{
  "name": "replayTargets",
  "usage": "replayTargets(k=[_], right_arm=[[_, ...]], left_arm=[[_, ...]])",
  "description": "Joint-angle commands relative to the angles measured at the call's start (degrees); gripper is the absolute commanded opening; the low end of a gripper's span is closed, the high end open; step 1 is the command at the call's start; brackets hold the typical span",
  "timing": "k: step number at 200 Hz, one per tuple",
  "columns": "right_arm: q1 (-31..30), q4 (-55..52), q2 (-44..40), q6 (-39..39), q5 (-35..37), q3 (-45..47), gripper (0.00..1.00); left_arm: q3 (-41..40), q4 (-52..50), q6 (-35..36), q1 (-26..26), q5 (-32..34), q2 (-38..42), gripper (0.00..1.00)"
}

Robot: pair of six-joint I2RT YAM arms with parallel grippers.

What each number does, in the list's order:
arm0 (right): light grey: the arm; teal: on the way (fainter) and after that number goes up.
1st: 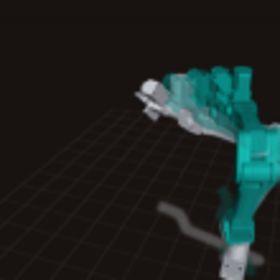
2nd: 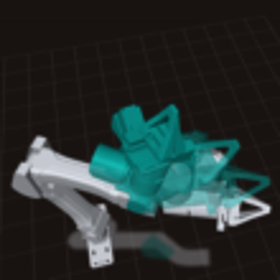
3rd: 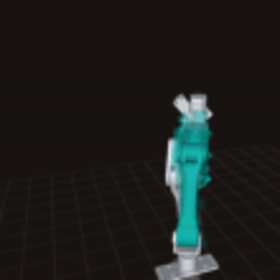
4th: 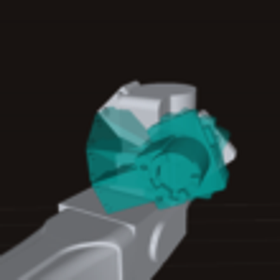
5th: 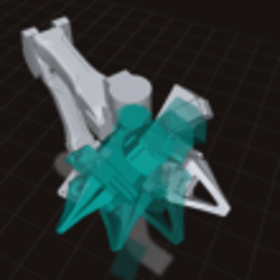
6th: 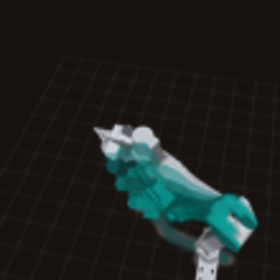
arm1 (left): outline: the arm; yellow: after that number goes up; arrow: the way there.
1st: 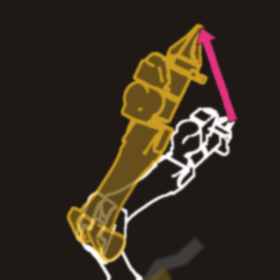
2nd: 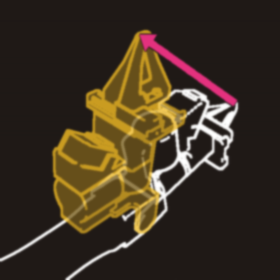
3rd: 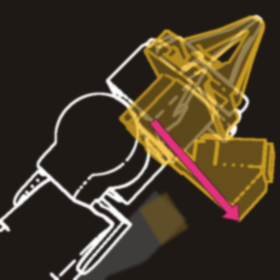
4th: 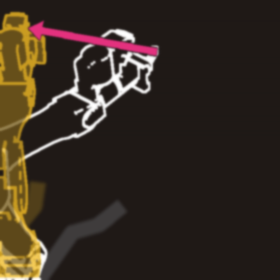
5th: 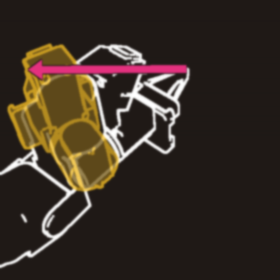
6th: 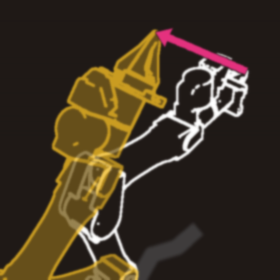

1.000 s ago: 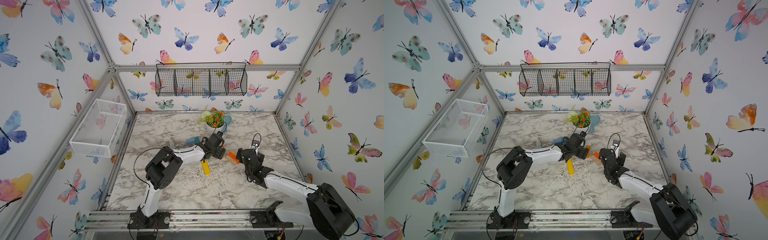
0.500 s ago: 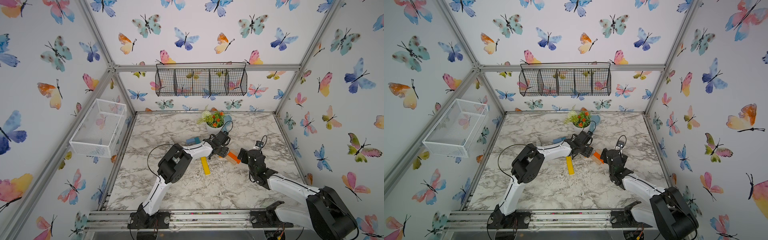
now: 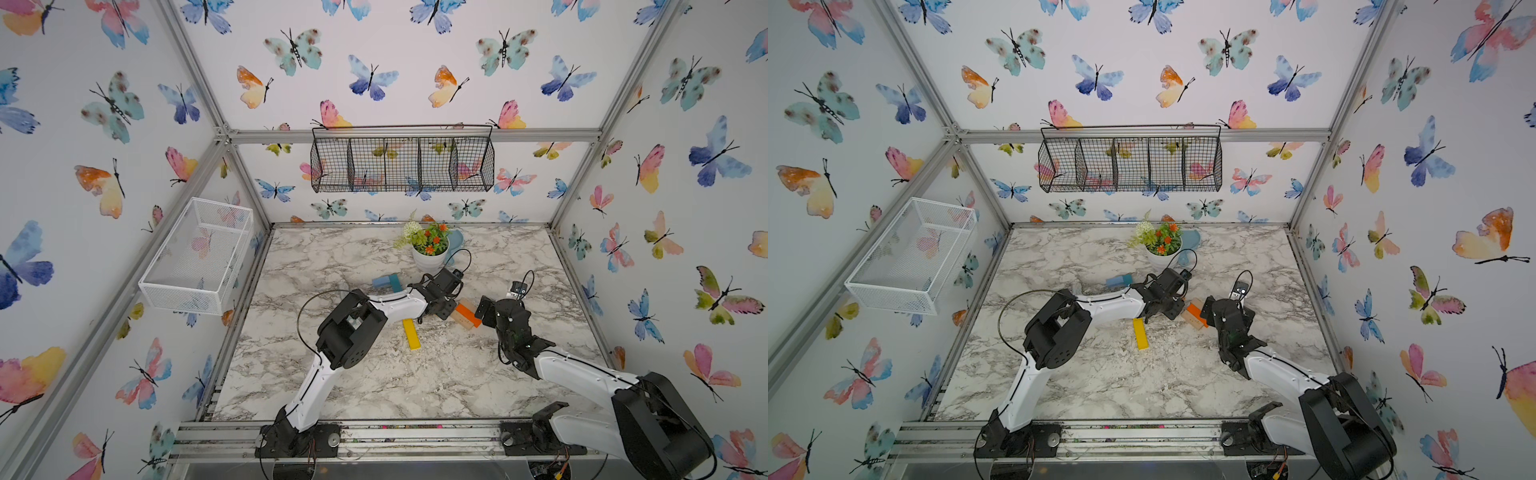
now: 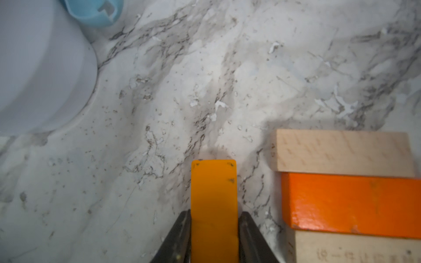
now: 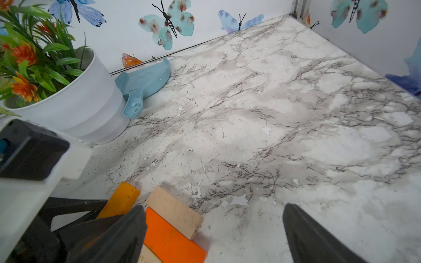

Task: Assemble a giraffe with building blocks
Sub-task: Pick up the building block from the center of the board, then assemble the building block at the center of the board.

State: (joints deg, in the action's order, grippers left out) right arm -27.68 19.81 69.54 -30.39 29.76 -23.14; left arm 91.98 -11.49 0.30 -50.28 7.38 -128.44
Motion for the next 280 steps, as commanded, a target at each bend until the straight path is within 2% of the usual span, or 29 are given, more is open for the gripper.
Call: replayTargets(k=[1,36,70,105,171,280], right_arm=[[0.3,0.6,0.4,0.4,1.4,-1.1,0.98],[0.4,0.6,0.8,0.4,2.0,-1.0,0.98],[0.6,0.8,0.9,0.5,1.8,-0.8,0.98],[0.7,0.8,1.7,0.4,0.9,-1.0,0.98],[0.8,1.0,1.8,0.2,0.2,-0.9,0.98],[1.0,1.3,3.5,0.5,1.1,-1.8,0.98]], left_arm=[[-1.9,-5.5,6.9,-0.1,-0.8,0.6,0.27],[-5.0,-4.8,12.4,-0.1,-3.5,4.3,0.18],[-15.0,2.1,17.6,-0.1,-5.7,12.8,0.17],[-20.3,5.1,16.2,-0.2,-10.8,20.1,0.17],[-22.4,4.0,14.8,-3.0,-14.6,18.7,0.17],[-28.6,7.9,16.9,-3.4,-14.3,21.2,0.19]])
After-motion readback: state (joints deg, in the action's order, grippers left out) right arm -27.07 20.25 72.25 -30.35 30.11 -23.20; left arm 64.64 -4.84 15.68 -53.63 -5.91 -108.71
